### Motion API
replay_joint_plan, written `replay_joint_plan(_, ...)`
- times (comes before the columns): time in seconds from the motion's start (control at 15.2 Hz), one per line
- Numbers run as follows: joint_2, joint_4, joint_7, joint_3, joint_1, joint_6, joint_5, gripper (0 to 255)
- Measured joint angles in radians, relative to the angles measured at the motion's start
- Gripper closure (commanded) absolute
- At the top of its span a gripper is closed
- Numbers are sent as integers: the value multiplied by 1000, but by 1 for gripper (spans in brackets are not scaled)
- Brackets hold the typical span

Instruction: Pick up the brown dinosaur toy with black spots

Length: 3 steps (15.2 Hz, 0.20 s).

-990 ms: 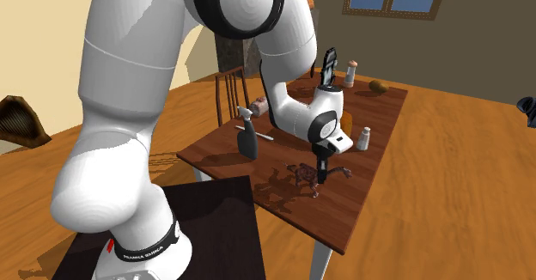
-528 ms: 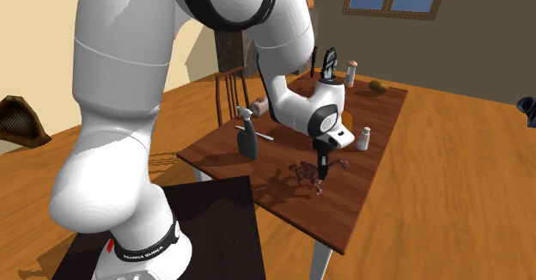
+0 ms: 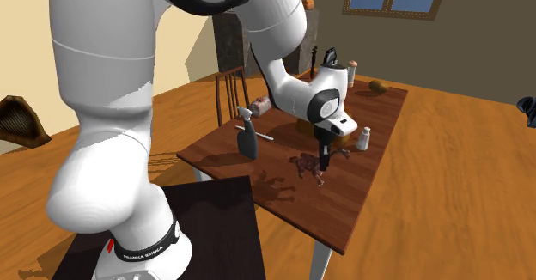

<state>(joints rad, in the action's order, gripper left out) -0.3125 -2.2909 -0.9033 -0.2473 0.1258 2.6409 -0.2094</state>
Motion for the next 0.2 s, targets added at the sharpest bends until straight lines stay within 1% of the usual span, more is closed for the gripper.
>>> replay_joint_plan(0.2,29,1,13,-10,-7,-29,18,255)
